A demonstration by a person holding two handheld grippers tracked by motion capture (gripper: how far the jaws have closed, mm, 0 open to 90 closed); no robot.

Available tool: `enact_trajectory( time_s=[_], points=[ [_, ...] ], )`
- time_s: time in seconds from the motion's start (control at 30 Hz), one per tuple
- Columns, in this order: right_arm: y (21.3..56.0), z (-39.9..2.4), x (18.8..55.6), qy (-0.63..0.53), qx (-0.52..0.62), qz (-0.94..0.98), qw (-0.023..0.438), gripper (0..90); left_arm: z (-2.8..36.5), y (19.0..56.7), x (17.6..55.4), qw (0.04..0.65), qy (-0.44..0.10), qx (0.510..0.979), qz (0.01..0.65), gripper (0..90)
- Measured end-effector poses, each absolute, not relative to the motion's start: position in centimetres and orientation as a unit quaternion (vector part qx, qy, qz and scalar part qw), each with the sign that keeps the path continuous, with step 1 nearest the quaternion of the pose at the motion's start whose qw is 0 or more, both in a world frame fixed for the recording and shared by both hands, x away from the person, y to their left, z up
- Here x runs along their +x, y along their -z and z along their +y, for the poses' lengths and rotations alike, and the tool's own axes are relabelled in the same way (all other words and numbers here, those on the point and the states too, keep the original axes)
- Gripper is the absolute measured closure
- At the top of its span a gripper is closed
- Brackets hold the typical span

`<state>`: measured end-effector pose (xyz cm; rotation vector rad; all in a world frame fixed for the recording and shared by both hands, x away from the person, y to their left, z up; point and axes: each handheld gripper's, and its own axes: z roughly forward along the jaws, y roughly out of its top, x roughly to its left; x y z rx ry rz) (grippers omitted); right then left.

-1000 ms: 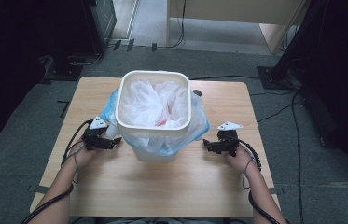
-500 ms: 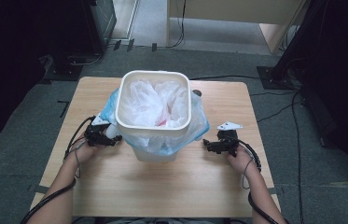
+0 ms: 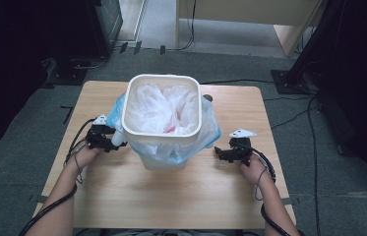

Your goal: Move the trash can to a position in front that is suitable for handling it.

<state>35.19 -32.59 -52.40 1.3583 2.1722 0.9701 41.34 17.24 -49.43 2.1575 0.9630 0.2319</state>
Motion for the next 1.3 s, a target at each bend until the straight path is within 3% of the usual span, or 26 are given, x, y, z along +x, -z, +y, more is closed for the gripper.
enact_trajectory(
  time_s=[0.3, 0.43, 0.73, 1.3],
  points=[
    [52.4, -32.7, 34.9, -0.346, 0.488, 0.776, 0.201, 10.8, 17.2, 48.2, 41.0, 0.37, -0.09, 0.847, 0.371, 17.1],
    [52.4, -32.7, 34.9, -0.347, 0.488, 0.776, 0.2, 10.8, 17.2, 47.7, 41.2, 0.379, -0.087, 0.841, 0.375, 11.1],
    [52.4, -32.7, 34.7, -0.347, 0.489, 0.775, 0.2, 10.8, 17.0, 46.6, 41.1, 0.365, -0.084, 0.852, 0.365, 11.2],
    [52.4, -32.8, 34.6, -0.346, 0.489, 0.775, 0.201, 10.8, 16.6, 42.9, 41.5, 0.413, -0.064, 0.826, 0.377, 12.3]
  ],
)
